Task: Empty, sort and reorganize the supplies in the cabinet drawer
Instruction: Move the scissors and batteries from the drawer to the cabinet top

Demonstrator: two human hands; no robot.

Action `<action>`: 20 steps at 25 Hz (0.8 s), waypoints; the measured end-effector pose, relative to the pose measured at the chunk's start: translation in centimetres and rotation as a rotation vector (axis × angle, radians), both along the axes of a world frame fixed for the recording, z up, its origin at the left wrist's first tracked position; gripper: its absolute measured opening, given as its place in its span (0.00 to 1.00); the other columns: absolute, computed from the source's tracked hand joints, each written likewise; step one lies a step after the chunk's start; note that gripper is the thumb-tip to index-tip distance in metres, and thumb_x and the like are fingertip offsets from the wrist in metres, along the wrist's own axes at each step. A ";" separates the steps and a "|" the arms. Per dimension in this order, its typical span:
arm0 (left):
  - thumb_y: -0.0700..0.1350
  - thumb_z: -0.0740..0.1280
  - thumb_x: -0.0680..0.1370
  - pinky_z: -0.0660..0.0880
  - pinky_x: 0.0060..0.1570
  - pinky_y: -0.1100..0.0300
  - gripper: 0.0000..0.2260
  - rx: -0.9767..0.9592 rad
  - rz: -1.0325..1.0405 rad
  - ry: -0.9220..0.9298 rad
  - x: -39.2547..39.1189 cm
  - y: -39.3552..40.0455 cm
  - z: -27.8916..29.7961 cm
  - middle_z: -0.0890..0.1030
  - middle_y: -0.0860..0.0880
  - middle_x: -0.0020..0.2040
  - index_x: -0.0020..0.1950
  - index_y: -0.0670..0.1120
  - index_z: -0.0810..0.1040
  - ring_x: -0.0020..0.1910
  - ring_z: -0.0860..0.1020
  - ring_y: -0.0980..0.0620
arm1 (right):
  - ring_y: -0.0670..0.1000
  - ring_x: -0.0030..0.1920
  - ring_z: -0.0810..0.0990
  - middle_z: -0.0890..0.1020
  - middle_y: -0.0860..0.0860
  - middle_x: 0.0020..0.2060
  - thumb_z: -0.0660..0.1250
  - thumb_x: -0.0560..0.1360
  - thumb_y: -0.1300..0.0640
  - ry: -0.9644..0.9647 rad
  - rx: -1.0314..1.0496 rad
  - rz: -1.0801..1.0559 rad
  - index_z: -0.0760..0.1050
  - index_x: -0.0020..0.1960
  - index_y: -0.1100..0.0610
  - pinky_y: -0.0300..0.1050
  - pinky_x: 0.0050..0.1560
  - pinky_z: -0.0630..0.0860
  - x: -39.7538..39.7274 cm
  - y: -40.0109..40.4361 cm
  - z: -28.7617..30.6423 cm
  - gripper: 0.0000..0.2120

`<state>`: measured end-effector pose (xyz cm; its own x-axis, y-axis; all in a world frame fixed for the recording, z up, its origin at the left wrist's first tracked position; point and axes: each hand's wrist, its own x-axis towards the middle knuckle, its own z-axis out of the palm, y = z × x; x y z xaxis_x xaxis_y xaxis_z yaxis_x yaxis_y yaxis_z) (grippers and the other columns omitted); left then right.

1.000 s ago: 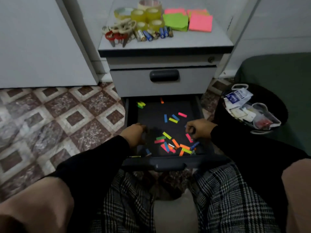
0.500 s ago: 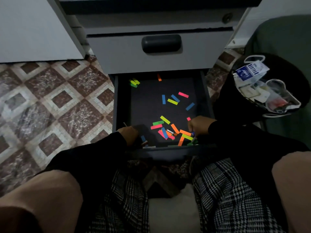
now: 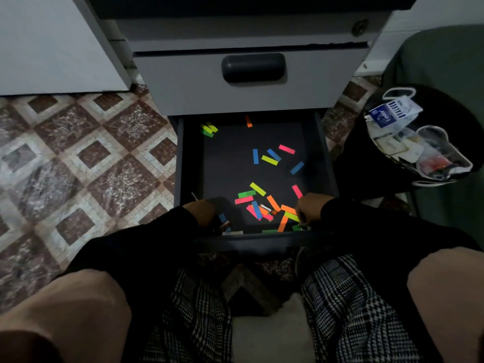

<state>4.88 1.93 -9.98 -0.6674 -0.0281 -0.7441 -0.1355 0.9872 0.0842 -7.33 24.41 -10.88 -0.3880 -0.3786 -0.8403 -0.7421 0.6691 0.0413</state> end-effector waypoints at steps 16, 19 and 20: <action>0.44 0.71 0.74 0.66 0.44 0.64 0.14 0.269 0.375 0.076 -1.2 -0.6 -0.9 0.80 0.39 0.55 0.55 0.37 0.78 0.55 0.78 0.44 | 0.47 0.36 0.74 0.80 0.57 0.56 0.63 0.77 0.61 -0.140 0.108 -0.030 0.78 0.59 0.64 0.38 0.37 0.72 0.1 -1.0 0.2 0.13; 0.44 0.71 0.74 0.67 0.46 0.62 0.14 0.309 0.495 0.126 -1.6 -0.2 -1.1 0.80 0.41 0.53 0.55 0.37 0.78 0.51 0.77 0.48 | 0.44 0.31 0.67 0.77 0.54 0.44 0.62 0.78 0.59 -0.113 0.135 -0.032 0.78 0.55 0.63 0.38 0.34 0.67 0.0 -1.0 0.0 0.10; 0.44 0.71 0.74 0.68 0.45 0.63 0.14 0.303 0.510 0.149 -1.8 0.0 -1.2 0.80 0.41 0.53 0.54 0.37 0.78 0.49 0.76 0.49 | 0.44 0.31 0.67 0.75 0.52 0.39 0.62 0.78 0.59 -0.100 0.140 -0.037 0.78 0.48 0.61 0.37 0.32 0.66 0.0 -1.0 0.0 0.08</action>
<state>3.11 1.90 -11.21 -0.7232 -0.1727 -0.6687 -0.5497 0.7302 0.4058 -7.31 23.44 -10.91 -0.3111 -0.2418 -0.9191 -0.7218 0.6892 0.0630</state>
